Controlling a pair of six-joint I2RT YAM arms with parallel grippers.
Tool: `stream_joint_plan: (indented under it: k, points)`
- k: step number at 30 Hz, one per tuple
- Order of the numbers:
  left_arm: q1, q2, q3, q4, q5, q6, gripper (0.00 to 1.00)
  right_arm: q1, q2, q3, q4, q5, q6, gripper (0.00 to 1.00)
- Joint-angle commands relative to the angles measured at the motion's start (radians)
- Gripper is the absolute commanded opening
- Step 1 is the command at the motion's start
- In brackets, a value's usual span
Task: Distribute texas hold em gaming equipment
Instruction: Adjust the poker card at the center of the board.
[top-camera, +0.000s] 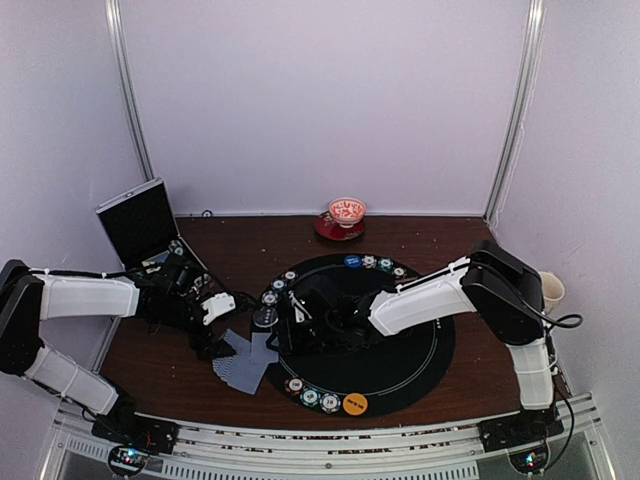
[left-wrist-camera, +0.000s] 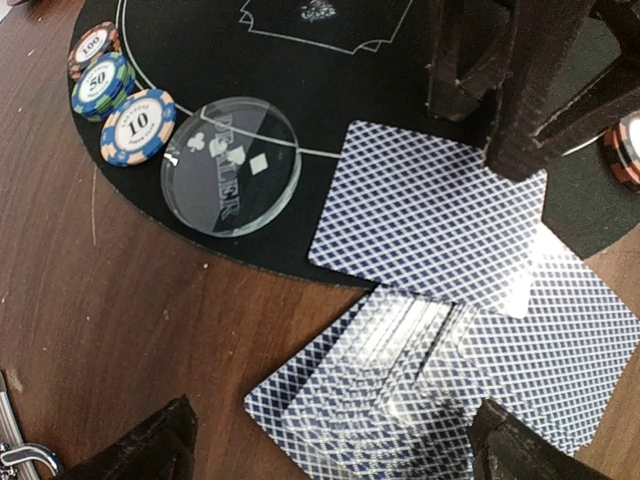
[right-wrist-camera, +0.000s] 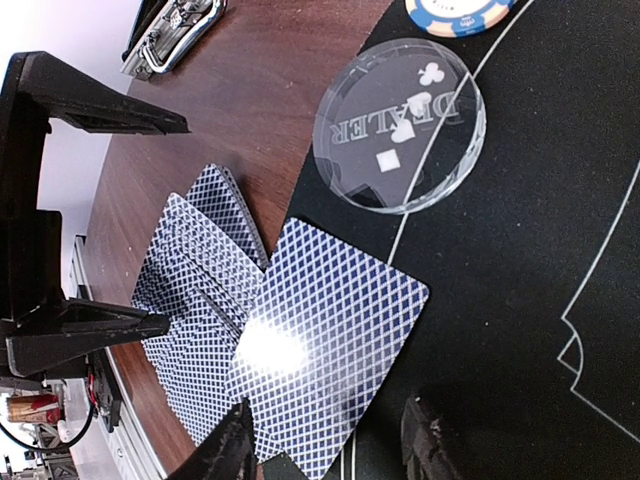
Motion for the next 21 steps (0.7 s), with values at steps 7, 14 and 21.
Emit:
stream_joint_plan:
  k: [7, 14, 21]
  points:
    - [0.024, 0.000, -0.014, 0.045, -0.049, -0.019, 0.98, 0.019, 0.079, 0.041, 0.020, -0.018, 0.058, 0.44]
    - [0.072, -0.011, -0.014, 0.048, -0.045, -0.005, 0.98, 0.023, 0.084, 0.053, 0.021, -0.008, 0.067, 0.36]
    - [0.078, 0.035, -0.020, 0.070, -0.052, 0.000, 0.98, 0.028, 0.093, 0.064, 0.051, -0.024, 0.083, 0.32]
